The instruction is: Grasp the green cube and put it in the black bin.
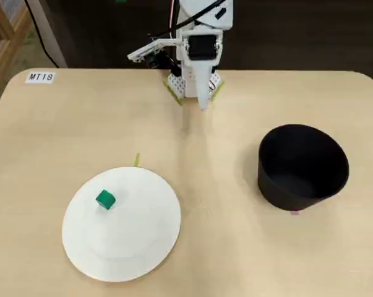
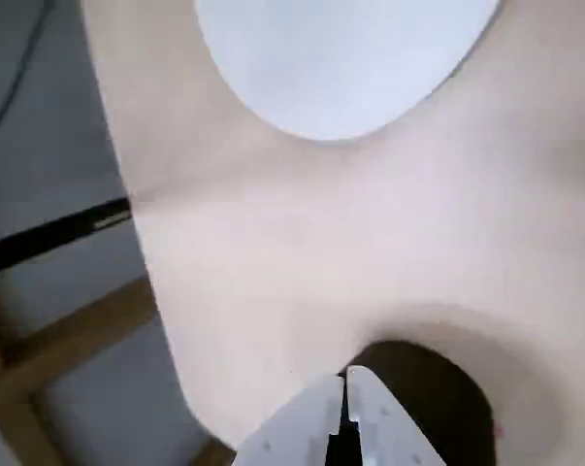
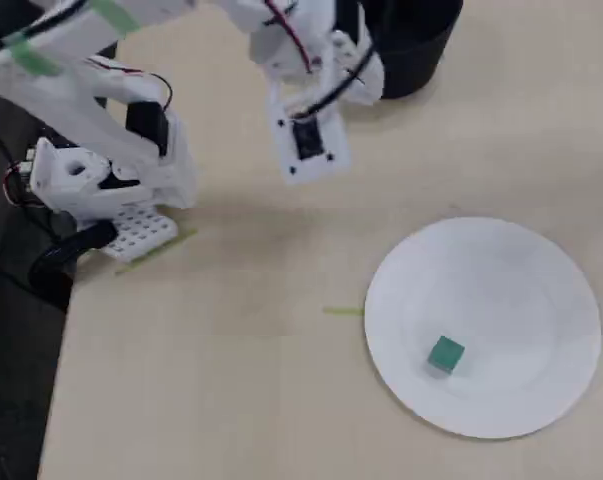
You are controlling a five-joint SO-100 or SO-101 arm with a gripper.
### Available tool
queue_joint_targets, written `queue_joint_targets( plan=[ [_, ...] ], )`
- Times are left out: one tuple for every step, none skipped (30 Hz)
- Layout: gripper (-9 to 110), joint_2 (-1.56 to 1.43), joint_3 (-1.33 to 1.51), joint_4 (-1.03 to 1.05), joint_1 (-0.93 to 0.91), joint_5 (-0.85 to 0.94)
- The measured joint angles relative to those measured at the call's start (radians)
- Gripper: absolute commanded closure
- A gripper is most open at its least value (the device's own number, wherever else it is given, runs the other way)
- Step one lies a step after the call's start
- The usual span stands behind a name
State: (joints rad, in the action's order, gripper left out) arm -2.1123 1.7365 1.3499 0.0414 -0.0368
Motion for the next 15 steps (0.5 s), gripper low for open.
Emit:
queue_joint_targets(
  plan=[
    [102,0.055,-0.044,0.018,-0.005,0.006],
    [102,0.109,-0.101,0.044,-0.015,0.012],
    [102,0.161,-0.161,0.075,-0.029,0.015],
    [102,0.216,-0.216,0.110,-0.049,0.020],
    [102,0.270,-0.265,0.138,-0.071,0.014],
    [102,0.316,-0.304,0.153,-0.092,-0.005],
    [102,0.356,-0.337,0.161,-0.118,-0.025],
    [102,0.396,-0.368,0.167,-0.141,-0.043],
    [102,0.440,-0.408,0.179,-0.153,-0.066],
    [102,0.488,-0.456,0.201,-0.166,-0.080],
    [102,0.543,-0.514,0.229,-0.178,-0.098],
    [102,0.598,-0.578,0.262,-0.184,-0.120],
    [102,0.652,-0.649,0.299,-0.195,-0.144],
    [102,0.704,-0.721,0.333,-0.210,-0.163],
    [102,0.752,-0.792,0.364,-0.224,-0.183]
  ],
)
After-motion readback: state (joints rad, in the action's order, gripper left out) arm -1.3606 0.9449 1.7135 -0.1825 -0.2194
